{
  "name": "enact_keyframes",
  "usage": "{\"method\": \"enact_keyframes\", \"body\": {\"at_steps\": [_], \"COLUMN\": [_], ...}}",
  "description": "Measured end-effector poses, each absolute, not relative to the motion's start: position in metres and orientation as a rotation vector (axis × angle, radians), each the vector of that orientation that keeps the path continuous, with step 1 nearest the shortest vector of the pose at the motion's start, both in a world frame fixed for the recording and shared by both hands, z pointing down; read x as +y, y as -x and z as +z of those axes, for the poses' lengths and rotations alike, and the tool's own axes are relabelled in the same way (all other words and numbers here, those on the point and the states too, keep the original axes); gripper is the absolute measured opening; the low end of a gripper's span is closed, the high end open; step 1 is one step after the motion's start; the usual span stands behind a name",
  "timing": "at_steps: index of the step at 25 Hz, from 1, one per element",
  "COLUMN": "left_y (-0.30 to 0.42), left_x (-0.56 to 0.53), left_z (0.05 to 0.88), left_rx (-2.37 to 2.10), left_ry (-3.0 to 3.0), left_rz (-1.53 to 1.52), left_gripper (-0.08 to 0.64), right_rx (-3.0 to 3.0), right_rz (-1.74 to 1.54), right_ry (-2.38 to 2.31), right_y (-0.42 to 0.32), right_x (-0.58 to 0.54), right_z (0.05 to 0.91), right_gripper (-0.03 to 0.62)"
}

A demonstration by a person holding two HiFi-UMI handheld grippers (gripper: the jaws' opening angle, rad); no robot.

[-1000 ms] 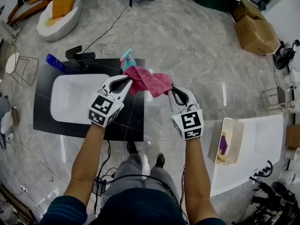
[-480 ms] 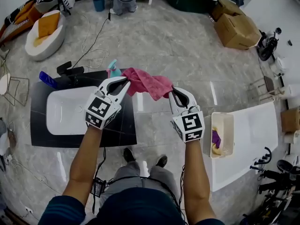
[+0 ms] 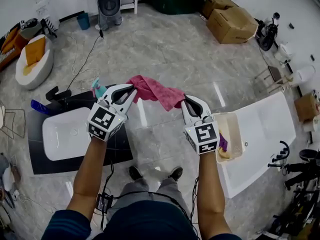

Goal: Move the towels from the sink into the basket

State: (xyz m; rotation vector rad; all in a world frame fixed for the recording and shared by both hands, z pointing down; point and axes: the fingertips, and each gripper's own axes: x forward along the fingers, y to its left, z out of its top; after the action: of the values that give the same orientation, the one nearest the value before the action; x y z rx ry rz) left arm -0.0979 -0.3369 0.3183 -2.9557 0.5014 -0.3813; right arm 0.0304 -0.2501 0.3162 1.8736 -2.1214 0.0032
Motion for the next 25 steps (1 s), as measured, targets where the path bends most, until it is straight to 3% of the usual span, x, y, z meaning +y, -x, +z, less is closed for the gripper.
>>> {"method": "enact_keyframes", "body": {"at_steps": [25], "left_y": [-0.148], "left_x": [-0.214], "left_z": [0.295], "left_rx": [0.065], "left_ry": [2.929], "left_rz": [-0.362], "left_gripper": [0.028], "right_rx": [-1.849], "right_rz": [0.049], "right_ry": [-2.185], "right_y": [-0.252], "right_x": [-0.084], "right_z": [0.293], "right_gripper": [0.018]}}
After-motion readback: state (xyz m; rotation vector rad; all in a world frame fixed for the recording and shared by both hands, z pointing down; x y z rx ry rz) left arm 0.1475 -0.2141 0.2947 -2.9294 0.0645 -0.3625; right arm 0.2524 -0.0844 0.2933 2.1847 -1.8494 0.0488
